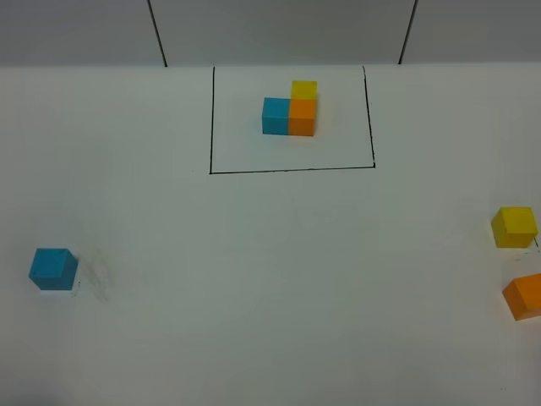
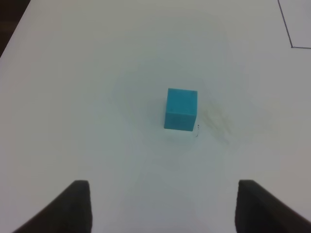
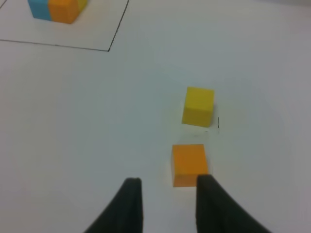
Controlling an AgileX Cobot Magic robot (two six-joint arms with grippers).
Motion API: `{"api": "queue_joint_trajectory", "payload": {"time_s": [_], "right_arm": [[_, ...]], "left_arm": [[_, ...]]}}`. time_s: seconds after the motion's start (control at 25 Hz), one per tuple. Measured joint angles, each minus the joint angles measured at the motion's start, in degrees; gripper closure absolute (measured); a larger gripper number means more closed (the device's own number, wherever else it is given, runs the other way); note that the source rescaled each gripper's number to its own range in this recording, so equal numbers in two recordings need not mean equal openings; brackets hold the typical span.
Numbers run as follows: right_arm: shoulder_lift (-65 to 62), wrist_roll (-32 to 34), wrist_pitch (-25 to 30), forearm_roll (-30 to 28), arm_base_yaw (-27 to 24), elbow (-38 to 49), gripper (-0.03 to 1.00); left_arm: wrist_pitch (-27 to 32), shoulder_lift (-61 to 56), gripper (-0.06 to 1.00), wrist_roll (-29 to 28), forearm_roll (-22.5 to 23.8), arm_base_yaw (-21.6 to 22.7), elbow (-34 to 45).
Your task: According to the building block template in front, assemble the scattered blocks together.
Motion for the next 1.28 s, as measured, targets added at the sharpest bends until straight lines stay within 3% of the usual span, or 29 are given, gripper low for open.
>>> {"api": "queue_joint_trajectory", "payload": {"time_s": [1.04, 1.16, 1.28], "right_arm": [[0.00, 0.00, 0.00, 0.00, 0.00, 0.00, 0.97], [0.00, 0.00, 0.00, 0.00, 0.00, 0.00, 0.97], [0.00, 0.00, 0.00, 0.00, 0.00, 0.00, 0.97]], "left_arm": [[-0.07, 1.57, 0.54, 0.05, 0.00, 0.00, -0.40], [-0.07, 8.77, 0.45, 0.05, 0.00, 0.00, -3.12], [-0.07, 19.17, 0.26, 0.05, -0.27, 0.00, -7.77]]}}
